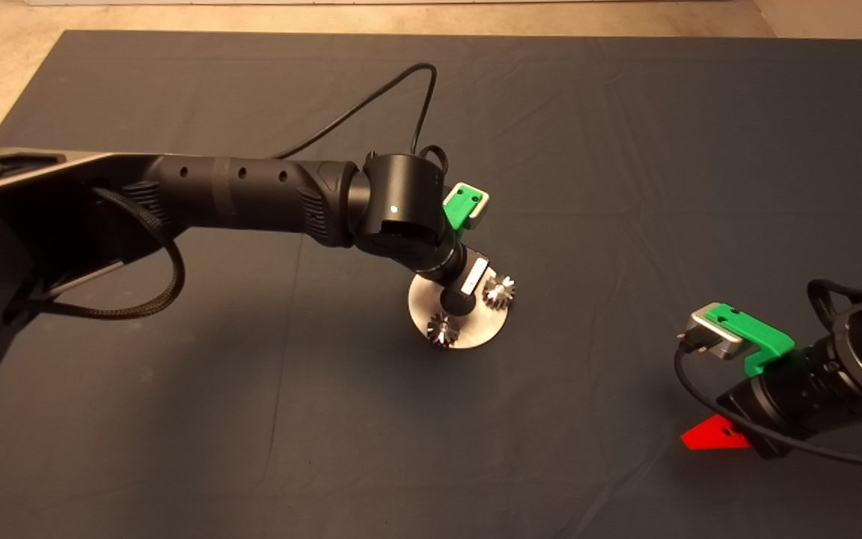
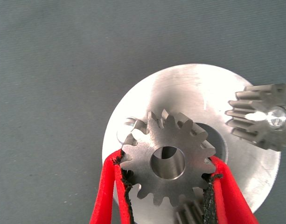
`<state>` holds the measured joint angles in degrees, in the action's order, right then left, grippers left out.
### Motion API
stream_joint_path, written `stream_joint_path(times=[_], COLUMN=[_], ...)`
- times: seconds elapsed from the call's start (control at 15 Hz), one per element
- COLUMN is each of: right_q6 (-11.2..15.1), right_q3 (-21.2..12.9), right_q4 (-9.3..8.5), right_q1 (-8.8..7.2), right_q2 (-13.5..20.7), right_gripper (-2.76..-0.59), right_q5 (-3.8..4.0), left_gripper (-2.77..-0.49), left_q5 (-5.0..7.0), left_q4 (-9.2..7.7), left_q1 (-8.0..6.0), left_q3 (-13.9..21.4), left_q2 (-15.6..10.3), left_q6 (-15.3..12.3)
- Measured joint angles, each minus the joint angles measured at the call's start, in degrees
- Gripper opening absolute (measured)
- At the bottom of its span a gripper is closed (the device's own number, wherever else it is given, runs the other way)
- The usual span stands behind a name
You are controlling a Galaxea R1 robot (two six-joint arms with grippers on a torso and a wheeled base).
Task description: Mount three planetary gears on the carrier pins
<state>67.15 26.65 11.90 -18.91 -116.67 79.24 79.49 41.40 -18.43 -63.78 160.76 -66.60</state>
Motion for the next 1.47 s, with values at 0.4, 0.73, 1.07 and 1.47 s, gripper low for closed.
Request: stream_joint_path(times=[0.4, 0.73, 1.07, 1.47], right_q6=[0.0, 0.0, 0.02, 0.02], right_q3=[0.0, 0.0, -0.01, -0.02], right_q4=[0.02, 0.0, 0.0, 0.01], right_q1=[0.01, 0.01, 0.01, 0.0], right_q2=[0.01, 0.02, 0.02, 0.02], right_gripper=[-1.6, -1.6, -1.6, -1.6], right_q5=[-0.04, -0.02, -0.46, -0.57], left_gripper=[-2.71, -2.71, -2.71, -2.71], left_q5=[0.07, -0.01, -0.04, -0.55], left_q4=[0.02, 0.0, 0.02, 0.02], left_q1=[0.01, 0.0, 0.0, -0.15], left_q3=[-0.47, -1.27, -1.54, -2.21], left_q2=[-1.13, -1.27, -1.44, -1.44], left_q6=[0.04, 1.27, 1.44, 2.0])
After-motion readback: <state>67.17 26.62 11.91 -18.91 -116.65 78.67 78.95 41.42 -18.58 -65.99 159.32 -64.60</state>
